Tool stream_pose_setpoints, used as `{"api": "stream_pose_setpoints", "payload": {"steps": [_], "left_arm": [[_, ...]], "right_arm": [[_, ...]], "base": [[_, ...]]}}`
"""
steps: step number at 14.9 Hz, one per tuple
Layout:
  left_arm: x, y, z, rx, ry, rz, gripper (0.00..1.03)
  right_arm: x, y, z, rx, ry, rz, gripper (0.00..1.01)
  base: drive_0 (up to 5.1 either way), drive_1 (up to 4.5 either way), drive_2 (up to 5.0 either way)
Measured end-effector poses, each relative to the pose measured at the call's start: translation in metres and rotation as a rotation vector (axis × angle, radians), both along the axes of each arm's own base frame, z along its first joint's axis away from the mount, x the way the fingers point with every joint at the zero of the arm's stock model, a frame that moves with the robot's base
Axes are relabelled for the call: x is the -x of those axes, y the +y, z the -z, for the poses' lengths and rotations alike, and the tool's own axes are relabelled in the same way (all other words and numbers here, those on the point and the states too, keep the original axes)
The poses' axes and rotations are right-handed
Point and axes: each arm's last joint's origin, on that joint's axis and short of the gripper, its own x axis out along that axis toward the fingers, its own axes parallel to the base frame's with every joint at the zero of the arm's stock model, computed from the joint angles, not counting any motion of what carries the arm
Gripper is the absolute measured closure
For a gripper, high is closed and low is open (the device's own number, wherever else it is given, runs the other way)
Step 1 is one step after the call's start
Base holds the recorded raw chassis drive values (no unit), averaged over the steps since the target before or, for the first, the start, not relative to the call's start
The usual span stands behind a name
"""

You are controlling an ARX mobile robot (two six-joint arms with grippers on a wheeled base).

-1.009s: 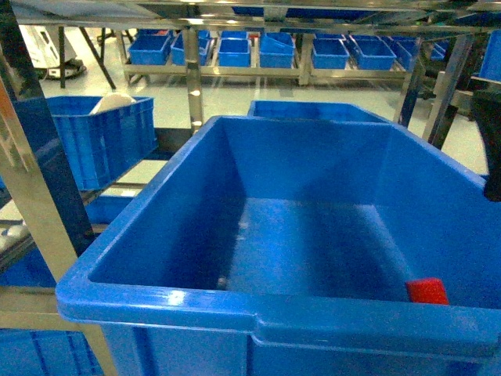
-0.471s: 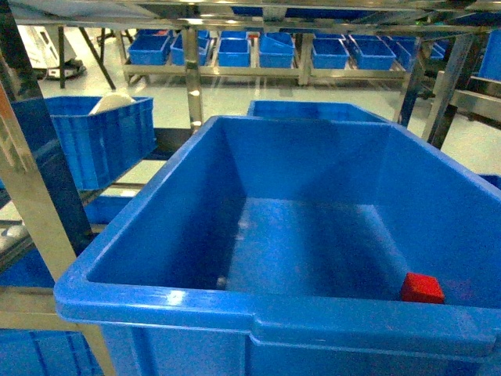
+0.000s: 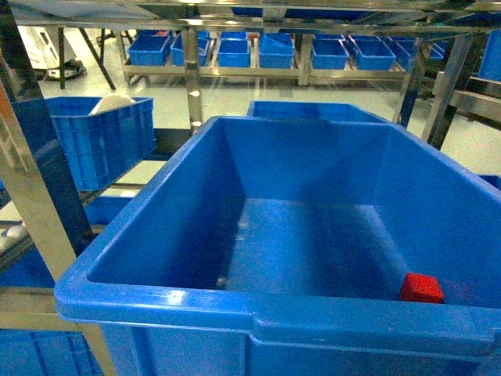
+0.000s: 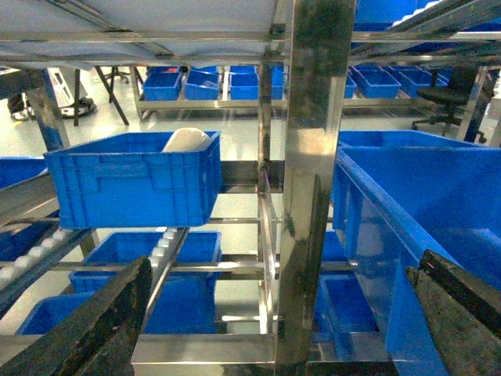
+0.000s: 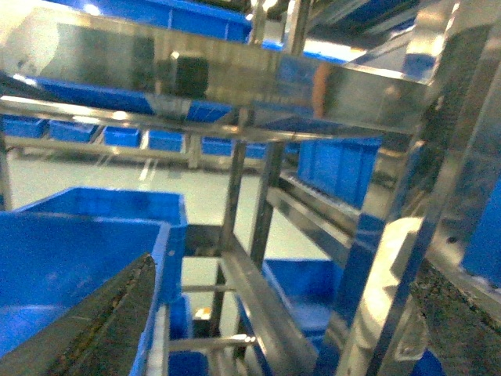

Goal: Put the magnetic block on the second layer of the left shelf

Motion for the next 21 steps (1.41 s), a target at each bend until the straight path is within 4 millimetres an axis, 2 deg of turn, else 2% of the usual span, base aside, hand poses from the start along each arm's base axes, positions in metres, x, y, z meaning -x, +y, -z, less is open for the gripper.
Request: {"api": "stream_pose_setpoints", "payload": {"steps": [1, 2, 3, 7, 8, 9, 15, 16, 17, 19, 20, 21], "left_arm": [[0.0, 0.0, 0.0, 0.0, 0.001, -0.001, 0.05], [0.0, 0.0, 0.0, 0.0, 0.0, -0.001, 0.05], [0.0, 0.0, 0.0, 0.0, 0.0, -0.001, 0.05], [0.0, 0.0, 0.0, 0.0, 0.0, -0.001, 0.05], [0.0, 0.0, 0.0, 0.0, 0.0, -0.002, 0.05], [0.0, 0.0, 0.0, 0.0, 0.0, -0.001, 0.05], [0.0, 0.0, 0.0, 0.0, 0.0, -0.001, 0.05], [0.0, 0.0, 0.0, 0.0, 0.0, 0.0, 0.05], [0.0, 0.0, 0.0, 0.0, 0.0, -0.001, 0.05], [0.0, 0.0, 0.0, 0.0, 0.0, 0.0, 0.05], [0.0, 0.0, 0.0, 0.0, 0.0, 0.0, 0.05], [0.0, 0.0, 0.0, 0.0, 0.0, -0.001, 0.05]], "right_arm": [[0.004, 0.004, 0.012, -0.099, 0.207, -0.216, 0.33], [0.009, 0.004, 0.019, -0.128, 0.205, -0.22, 0.71], [0.014, 0.004, 0.024, -0.131, 0.199, -0.221, 0.99], [0.019, 0.004, 0.033, -0.131, 0.197, -0.221, 0.99], [0.025, 0.004, 0.038, -0.135, 0.238, -0.221, 0.99], [0.029, 0.004, 0.034, -0.128, 0.181, -0.225, 0.99], [0.029, 0.004, 0.035, -0.13, 0.196, -0.224, 0.99], [0.029, 0.004, 0.035, -0.13, 0.196, -0.224, 0.91], [0.029, 0.004, 0.035, -0.13, 0.195, -0.224, 0.76], [0.029, 0.004, 0.035, -0.13, 0.196, -0.224, 0.56], [0.029, 0.004, 0.035, -0.13, 0.196, -0.224, 0.4], [0.029, 0.004, 0.035, -0.13, 0.196, -0.224, 0.29]], "base": [[0.0, 0.0, 0.0], [0.0, 0.0, 0.0], [0.0, 0.0, 0.0], [0.0, 0.0, 0.0], [0.0, 0.0, 0.0], [0.0, 0.0, 0.0], [0.0, 0.0, 0.0], [0.0, 0.0, 0.0], [0.0, 0.0, 0.0], [0.0, 0.0, 0.0], [0.0, 0.0, 0.0], [0.0, 0.0, 0.0]]}}
